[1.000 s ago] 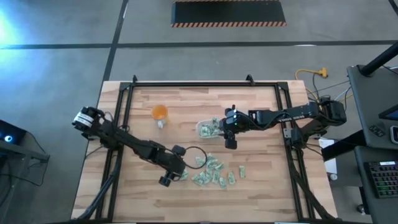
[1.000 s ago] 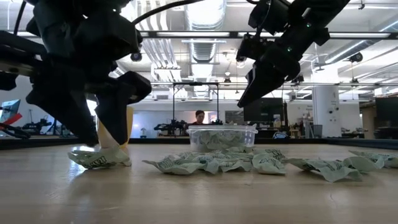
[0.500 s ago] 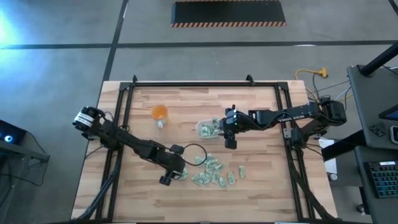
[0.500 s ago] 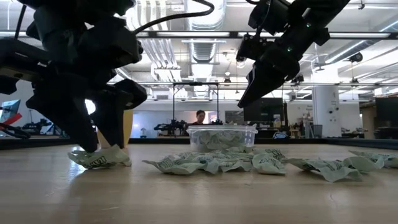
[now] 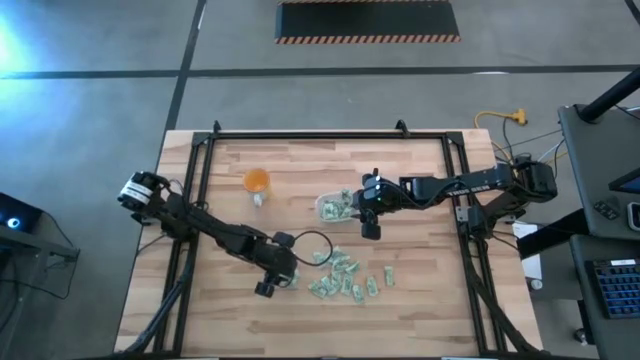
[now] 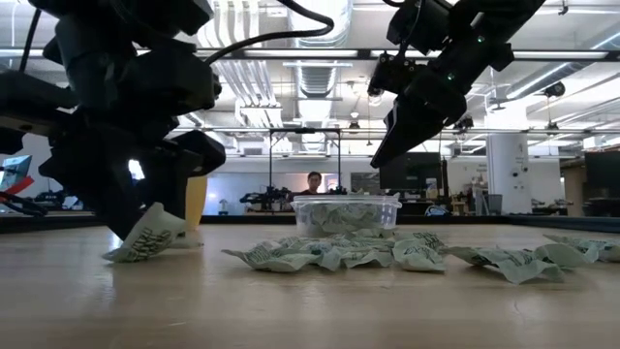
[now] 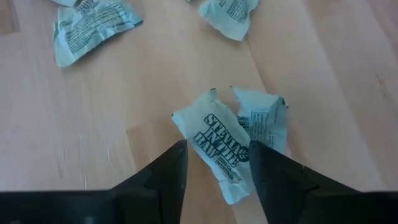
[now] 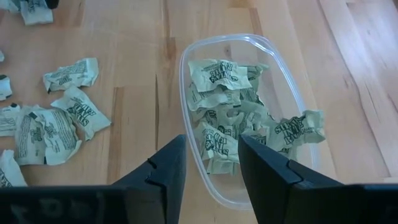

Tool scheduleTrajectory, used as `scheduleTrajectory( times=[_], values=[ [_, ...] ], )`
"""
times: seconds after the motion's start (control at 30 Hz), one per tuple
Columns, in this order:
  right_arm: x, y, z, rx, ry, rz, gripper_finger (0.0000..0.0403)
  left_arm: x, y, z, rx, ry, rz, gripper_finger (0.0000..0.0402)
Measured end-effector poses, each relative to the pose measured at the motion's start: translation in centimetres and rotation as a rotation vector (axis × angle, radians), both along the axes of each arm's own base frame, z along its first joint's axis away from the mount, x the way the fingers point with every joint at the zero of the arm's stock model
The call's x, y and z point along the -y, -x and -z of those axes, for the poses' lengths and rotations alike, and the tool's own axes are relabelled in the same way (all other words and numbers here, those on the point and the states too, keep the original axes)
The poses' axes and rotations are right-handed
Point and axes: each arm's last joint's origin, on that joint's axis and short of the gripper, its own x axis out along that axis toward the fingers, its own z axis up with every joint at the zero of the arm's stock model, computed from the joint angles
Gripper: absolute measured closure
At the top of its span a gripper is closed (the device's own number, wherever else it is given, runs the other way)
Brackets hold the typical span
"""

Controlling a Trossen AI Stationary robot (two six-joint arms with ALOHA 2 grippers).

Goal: Pick and place Stevia / Truvia into bins
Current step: Put the stevia packet into the transparent bin

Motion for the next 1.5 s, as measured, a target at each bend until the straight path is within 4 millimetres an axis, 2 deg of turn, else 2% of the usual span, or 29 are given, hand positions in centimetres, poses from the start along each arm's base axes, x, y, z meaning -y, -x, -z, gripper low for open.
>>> scheduleTrajectory(
  times=[0.13,0.37,0.67,0.9,1.03,1.17,1.37,1.5],
  values=[
    [0.0,0.0,0.0,0.000,-0.001,0.001,0.0266,0.0,0.1,0.0,-0.011,0.005,0.007,0.0294],
    [0.0,0.0,0.0,0.000,-0.001,0.001,0.0273,0.0,0.0,0.0,-0.001,-0.024,0.056,0.0393],
    [0.0,0.0,0.0,0.000,-0.001,0.001,0.0272,-0.4,0.0,-1.1,0.067,-0.105,0.023,0.0400],
    [0.0,0.0,0.0,0.000,-0.001,0.001,0.0274,-1.3,-1.4,-2.7,0.298,-0.400,-0.095,0.0401],
    [0.0,0.0,0.0,0.000,-0.001,0.001,0.0273,-3.1,-2.6,-3.4,0.397,-0.493,-0.125,0.0401],
    [0.0,0.0,0.0,0.001,-0.004,0.006,0.0278,-6.0,-3.6,-4.0,0.421,-0.528,-0.207,0.0401],
    [0.0,0.0,0.0,0.001,-0.005,0.007,0.0278,-10.8,-4.5,-4.8,0.462,-0.498,-0.330,0.0401],
    [0.0,0.0,0.0,0.001,-0.006,0.008,0.0275,-13.0,-4.8,-5.2,0.511,-0.439,-0.360,0.0402]
  ],
)
